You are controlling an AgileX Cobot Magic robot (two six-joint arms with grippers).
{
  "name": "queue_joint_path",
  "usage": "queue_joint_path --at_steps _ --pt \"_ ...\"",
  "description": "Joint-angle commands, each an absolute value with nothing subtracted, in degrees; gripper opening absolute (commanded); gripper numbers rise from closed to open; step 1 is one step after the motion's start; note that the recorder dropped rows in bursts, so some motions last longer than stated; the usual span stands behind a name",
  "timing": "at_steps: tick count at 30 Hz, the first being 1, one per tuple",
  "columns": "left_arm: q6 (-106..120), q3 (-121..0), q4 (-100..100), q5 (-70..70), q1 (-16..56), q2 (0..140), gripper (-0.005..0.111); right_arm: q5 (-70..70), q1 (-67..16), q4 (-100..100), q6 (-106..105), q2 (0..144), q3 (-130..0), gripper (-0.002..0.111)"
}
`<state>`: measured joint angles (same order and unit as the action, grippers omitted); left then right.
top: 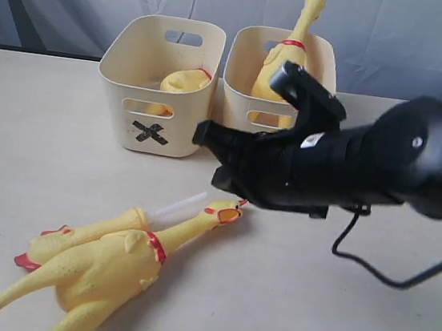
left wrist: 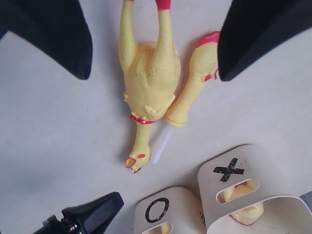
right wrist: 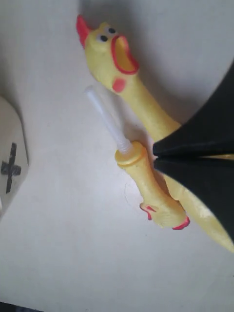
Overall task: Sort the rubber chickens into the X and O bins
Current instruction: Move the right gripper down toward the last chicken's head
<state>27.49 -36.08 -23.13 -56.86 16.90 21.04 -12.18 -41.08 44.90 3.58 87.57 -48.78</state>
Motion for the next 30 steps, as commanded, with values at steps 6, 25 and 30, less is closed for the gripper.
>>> queue_joint_path --at_steps 6,25,30 --pt "27.20 -35.98 -23.07 -56.88 16.72 20.69 0.068 1.73 -48.19 55.97 3.37 90.00 -43.38 -0.001" --pt "27.20 -35.98 -23.07 -56.52 16.72 20.69 0.068 9.43 -54.76 72.81 17.86 103.43 -44.71 -0.001" --pt "27.20 -35.98 -23.07 -56.52 16.72 20.69 0.068 8.49 -54.76 72.44 18.12 105.43 -47.69 -0.001"
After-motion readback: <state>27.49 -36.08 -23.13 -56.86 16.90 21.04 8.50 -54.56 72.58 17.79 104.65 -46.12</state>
